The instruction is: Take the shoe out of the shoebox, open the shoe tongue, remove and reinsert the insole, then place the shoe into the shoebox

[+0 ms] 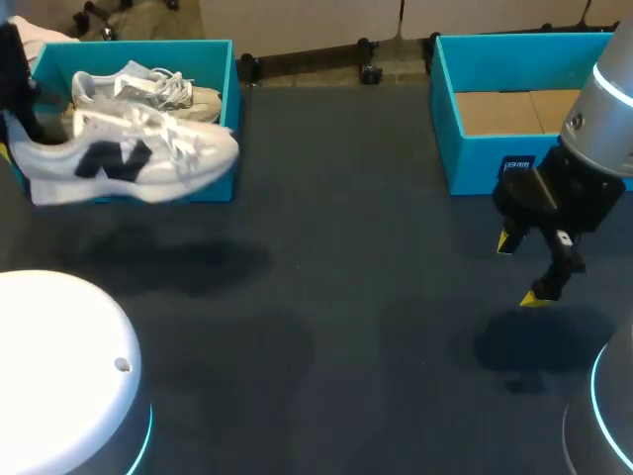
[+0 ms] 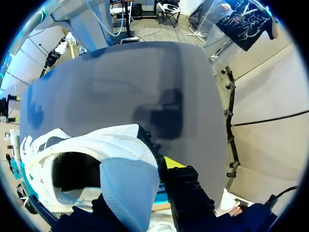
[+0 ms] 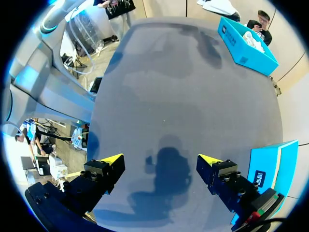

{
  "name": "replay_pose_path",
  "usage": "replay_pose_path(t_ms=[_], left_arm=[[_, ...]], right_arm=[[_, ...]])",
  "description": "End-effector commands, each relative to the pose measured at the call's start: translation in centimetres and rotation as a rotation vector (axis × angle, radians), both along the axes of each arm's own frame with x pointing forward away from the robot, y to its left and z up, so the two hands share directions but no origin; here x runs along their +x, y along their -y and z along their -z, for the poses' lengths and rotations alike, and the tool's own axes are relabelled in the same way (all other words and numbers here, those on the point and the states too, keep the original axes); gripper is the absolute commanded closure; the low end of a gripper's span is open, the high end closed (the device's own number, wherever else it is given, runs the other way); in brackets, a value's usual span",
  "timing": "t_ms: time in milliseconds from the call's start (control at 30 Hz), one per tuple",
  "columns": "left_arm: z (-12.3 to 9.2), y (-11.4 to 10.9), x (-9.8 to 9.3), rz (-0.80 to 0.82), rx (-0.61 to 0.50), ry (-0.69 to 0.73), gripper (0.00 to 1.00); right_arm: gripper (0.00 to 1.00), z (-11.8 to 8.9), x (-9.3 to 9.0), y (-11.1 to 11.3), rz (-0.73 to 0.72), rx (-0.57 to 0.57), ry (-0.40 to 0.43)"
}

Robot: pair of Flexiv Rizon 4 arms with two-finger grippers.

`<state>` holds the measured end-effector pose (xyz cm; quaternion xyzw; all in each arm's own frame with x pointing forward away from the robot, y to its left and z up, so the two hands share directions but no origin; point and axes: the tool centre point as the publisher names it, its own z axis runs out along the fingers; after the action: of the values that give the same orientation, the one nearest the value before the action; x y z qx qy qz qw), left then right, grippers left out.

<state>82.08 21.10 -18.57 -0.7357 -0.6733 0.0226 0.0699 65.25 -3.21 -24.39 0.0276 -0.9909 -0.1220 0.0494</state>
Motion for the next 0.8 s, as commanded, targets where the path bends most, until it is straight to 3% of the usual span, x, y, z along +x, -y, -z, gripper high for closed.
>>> replay_pose_path(t_ms=[33, 433, 800], left_arm=[[1.1, 1.8, -3.2, 0.004, -0.021, 0.158, 1.0], [6.1, 9.6, -6.8, 0.041, 0.0, 0.115, 1.0], [6.1, 9.6, -6.8, 0.041, 0.0, 0.115, 1.0]], right_arm=[[0.0, 0.1, 0.1, -0.1, 0.0, -0.003, -0.001], [0.0, 0.1, 0.1, -0.1, 0.0, -0.003, -0.001], [0.0, 0.1, 0.1, -0.1, 0.0, -0.003, -0.001]])
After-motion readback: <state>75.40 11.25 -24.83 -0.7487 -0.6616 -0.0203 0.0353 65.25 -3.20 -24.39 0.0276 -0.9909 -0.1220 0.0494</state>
